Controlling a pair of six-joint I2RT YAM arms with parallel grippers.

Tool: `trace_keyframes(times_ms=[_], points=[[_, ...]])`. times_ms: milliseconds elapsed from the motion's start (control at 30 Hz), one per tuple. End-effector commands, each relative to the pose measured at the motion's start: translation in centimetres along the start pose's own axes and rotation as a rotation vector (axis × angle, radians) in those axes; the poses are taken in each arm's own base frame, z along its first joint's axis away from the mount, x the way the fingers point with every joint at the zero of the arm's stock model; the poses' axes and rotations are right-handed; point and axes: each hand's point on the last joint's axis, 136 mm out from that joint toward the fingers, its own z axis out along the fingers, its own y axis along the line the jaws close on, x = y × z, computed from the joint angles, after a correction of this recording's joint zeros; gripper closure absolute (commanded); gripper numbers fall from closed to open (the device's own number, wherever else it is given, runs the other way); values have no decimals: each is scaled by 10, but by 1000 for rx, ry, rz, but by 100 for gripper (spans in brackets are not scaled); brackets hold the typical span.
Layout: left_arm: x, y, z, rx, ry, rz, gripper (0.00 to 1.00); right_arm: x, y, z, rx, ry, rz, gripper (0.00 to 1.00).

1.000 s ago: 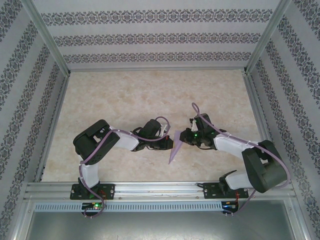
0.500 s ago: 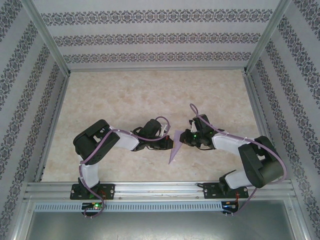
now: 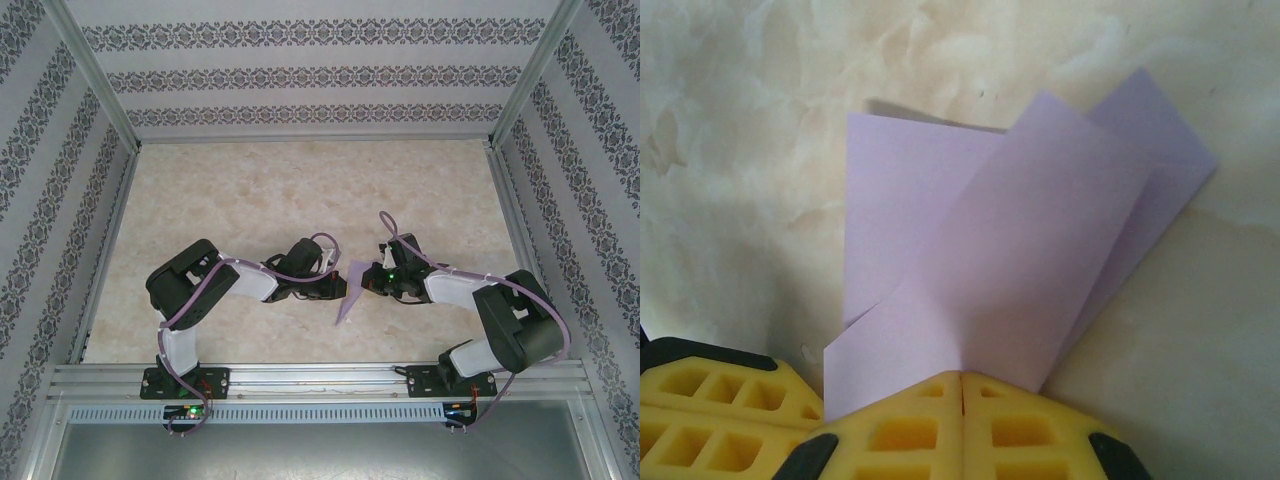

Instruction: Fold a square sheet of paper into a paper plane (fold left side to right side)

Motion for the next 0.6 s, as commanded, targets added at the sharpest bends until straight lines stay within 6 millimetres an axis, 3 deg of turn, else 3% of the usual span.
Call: trace_keyframes(times_ms=[0, 167, 367, 467, 567], points=[[6, 58, -10, -228, -34, -42, 88, 29, -43, 4, 136, 78, 51, 100], [-14, 23, -36, -191, -91, 14, 79, 34, -48, 5, 154, 93, 50, 100], [-17, -5, -73, -219, -92, 77, 80, 35, -50, 6, 160, 101, 48, 100], [-9, -28, -77, -159, -60, 92, 84, 35, -50, 6, 161, 101, 45, 100], [2, -49, -68, -80, 2, 87, 86, 35, -50, 6, 162, 102, 42, 100]])
